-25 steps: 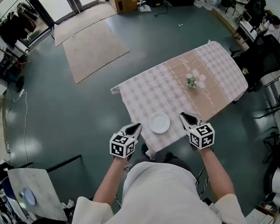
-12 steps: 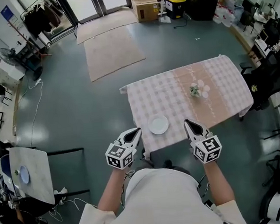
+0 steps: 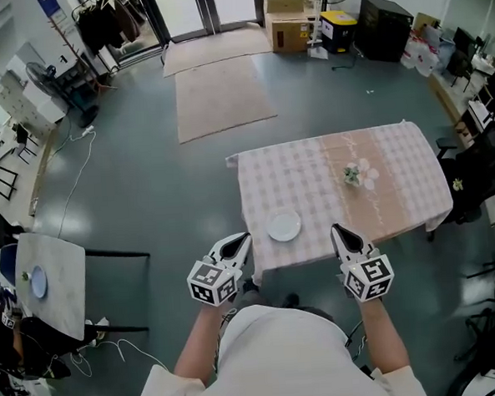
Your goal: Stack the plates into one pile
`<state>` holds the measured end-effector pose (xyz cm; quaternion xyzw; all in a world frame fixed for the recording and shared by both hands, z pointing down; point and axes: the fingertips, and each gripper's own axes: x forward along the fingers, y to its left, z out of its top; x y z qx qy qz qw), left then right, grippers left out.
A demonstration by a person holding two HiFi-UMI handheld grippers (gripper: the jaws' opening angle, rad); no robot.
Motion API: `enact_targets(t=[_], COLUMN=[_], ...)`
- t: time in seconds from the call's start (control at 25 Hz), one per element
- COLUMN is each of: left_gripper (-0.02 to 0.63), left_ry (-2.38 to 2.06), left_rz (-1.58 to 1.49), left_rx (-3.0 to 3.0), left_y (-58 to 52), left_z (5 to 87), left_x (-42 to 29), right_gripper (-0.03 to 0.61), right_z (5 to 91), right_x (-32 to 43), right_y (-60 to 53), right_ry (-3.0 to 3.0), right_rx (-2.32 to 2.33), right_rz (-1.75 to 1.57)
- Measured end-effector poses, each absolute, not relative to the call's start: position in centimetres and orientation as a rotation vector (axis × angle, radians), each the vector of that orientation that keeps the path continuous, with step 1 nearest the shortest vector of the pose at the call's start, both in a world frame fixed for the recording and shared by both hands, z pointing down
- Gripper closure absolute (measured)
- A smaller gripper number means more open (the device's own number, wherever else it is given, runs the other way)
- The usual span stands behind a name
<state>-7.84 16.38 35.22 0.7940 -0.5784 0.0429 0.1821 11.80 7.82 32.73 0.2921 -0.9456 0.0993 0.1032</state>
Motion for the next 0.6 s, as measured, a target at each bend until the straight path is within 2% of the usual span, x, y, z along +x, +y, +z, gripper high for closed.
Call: enact_targets(t=[0.6], left_gripper=[0.606], left_ry=[-1.588], left_rz=[0.097], left_rx=[2.327], left_y=[15.6], left_z=[32.6], left_x=[-10.9], right_gripper=[0.546], right_z=[29.2], right_x=[10.5], right_y=[8.2], right_ry=[-2.787], right_rx=[1.005], right_rz=[0.242])
